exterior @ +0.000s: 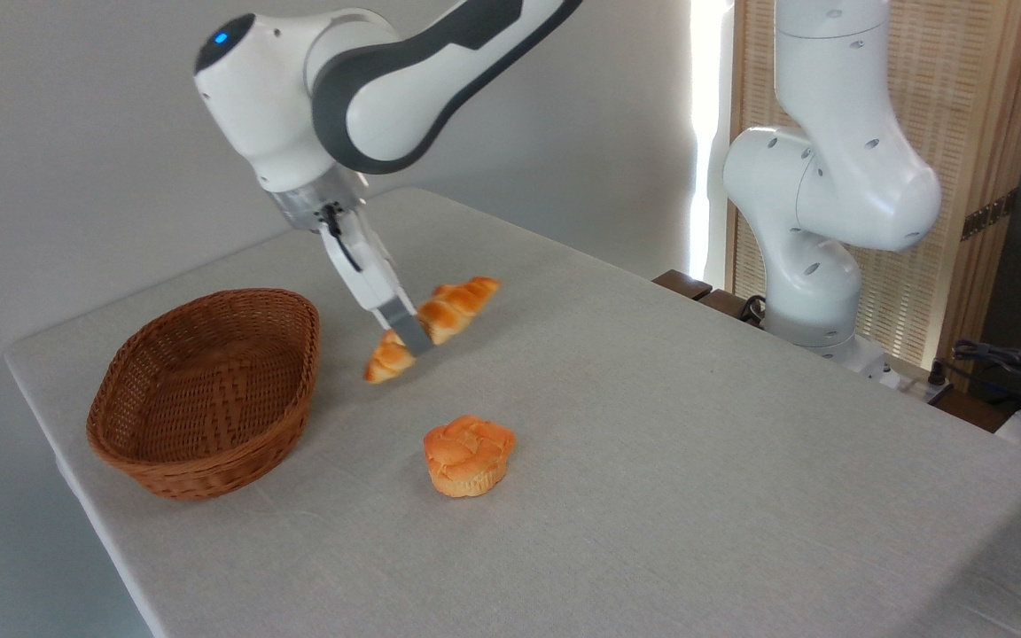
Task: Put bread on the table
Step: 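Lift the bread roll out of the basket and carry it beside the bun, then lower the bread roll onto the table and open the gripper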
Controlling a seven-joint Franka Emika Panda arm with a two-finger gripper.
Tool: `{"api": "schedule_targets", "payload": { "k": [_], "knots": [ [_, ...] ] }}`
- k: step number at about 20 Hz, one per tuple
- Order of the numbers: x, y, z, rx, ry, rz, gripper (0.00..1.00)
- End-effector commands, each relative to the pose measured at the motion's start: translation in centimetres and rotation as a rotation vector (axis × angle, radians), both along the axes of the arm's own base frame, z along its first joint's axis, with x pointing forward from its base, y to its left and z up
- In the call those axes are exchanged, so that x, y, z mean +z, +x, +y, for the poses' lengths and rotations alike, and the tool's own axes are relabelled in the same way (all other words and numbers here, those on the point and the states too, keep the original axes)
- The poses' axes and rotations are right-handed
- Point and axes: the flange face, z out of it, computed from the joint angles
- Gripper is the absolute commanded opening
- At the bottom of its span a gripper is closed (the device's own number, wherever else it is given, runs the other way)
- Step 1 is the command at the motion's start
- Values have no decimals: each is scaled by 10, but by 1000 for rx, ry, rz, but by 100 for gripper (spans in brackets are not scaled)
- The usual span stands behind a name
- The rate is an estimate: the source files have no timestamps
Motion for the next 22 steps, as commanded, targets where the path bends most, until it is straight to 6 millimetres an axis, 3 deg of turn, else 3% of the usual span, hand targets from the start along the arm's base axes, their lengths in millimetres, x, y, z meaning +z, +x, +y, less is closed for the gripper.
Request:
{"api": "schedule_targets", "payload": {
  "k": [1, 2, 3, 5, 22],
  "knots": [
    [-11, -17, 15, -34, 54, 11, 43],
    [-14, -17, 16, -35, 61, 13, 51],
    [-18, -18, 16, -40, 68, 18, 64],
    [-18, -18, 17, -40, 72, 17, 98],
    [-12, -17, 17, -42, 71, 15, 100]
  ]
}}
